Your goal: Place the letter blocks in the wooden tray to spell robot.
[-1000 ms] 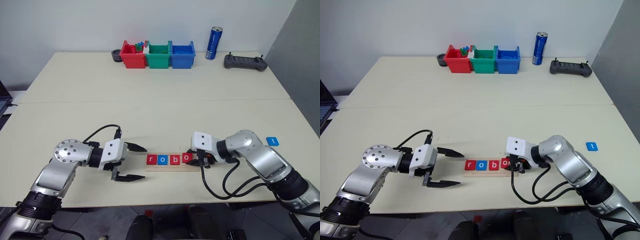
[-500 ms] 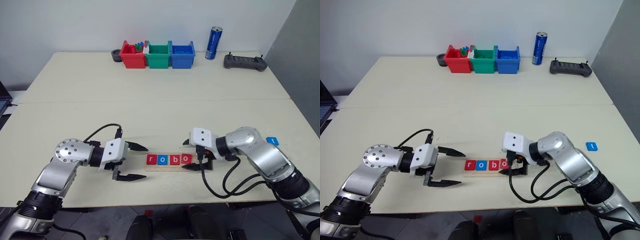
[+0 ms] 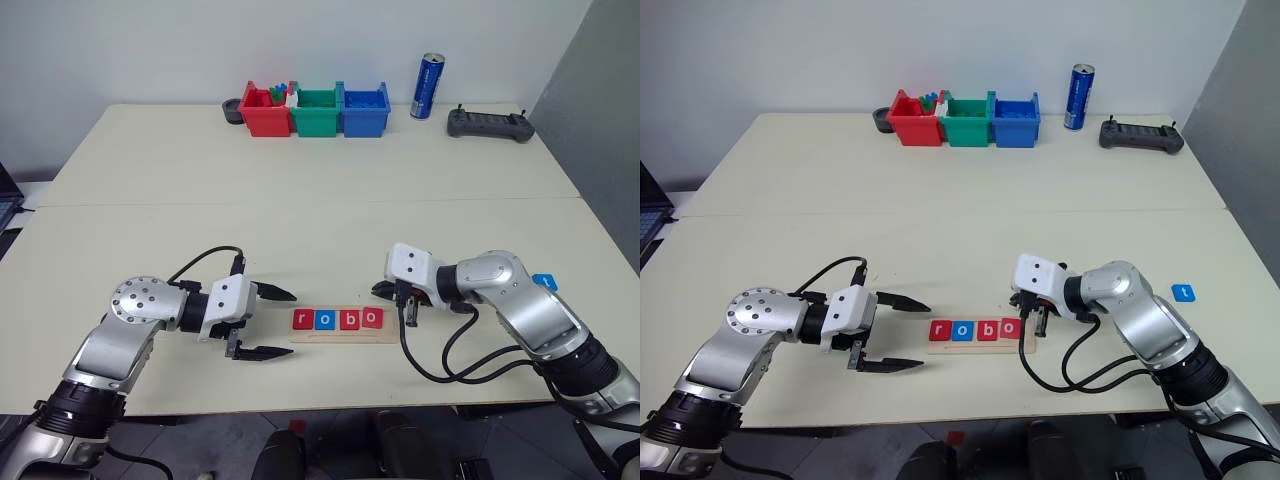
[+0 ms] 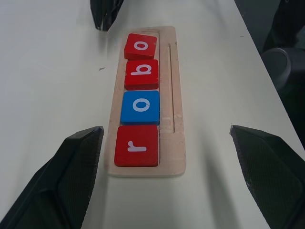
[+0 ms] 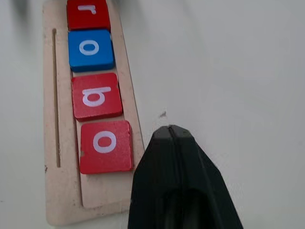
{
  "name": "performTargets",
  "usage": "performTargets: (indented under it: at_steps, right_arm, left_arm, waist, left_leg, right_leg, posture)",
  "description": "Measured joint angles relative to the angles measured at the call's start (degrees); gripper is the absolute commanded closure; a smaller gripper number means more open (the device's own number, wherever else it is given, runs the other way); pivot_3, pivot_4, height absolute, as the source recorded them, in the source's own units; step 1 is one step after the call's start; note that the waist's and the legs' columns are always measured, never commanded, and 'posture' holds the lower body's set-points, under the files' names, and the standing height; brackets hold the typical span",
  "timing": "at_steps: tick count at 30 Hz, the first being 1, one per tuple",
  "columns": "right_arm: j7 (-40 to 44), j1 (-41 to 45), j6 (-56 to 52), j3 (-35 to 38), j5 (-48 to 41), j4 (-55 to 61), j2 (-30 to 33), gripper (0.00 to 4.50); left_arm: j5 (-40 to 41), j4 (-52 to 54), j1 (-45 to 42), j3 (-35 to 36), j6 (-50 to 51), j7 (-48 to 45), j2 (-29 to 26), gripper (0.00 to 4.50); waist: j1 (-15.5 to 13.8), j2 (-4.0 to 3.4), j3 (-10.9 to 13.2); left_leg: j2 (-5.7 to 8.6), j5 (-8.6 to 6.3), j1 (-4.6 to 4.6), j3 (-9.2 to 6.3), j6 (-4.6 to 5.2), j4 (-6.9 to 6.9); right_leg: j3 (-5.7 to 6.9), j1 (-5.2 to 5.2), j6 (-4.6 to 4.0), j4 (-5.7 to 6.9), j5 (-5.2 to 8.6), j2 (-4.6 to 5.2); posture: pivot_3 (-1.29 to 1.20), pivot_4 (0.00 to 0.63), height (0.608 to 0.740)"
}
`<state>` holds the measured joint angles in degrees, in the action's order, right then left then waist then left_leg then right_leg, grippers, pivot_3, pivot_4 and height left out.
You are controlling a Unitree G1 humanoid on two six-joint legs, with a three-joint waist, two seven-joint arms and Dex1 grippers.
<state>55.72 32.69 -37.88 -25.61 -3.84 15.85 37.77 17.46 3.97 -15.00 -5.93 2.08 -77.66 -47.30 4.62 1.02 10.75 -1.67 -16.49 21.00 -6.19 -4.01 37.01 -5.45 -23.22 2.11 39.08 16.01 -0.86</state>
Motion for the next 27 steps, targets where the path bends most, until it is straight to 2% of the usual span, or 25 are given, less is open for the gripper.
performTargets:
  at_steps: [9,20,27]
  right_arm:
    - [0.6,-0.7,0.1,-2.8,0.6,0.0,-1.1,4.49]
    - [0.5,-0.7,-0.6,-2.5,0.2,1.2,-1.9,4.49]
    - [2.2,-3.3,-2.0,-0.2,-0.7,6.9,4.6,4.49]
  left_arm:
    - [0.0,0.4,-0.1,0.0,1.3,0.7,0.0,0.0]
    - [0.1,1.4,-0.5,0.0,2.5,0.9,0.1,0.0]
    - [0.0,2.7,-0.7,-0.1,3.6,1.0,0.1,0.0]
  waist:
    - [0.0,0.0,0.0]
    - [0.0,0.0,0.0]
    - [-0.1,0.01,0.0]
  left_leg:
    - [0.0,0.0,0.0,-0.01,0.0,0.0]
    - [0.0,0.0,0.01,-0.01,0.0,0.0]
    - [0.01,0.0,0.02,-0.02,0.0,-0.01]
  right_leg:
    - [0.01,0.0,0.0,0.0,0.0,0.0]
    - [0.0,0.0,0.0,0.0,0.0,0.0]
    - [0.04,0.0,0.0,-0.02,0.0,0.01]
  posture:
    - [0.0,0.15,0.74]
    - [0.0,0.15,0.74]
    - [0.0,0.15,0.74]
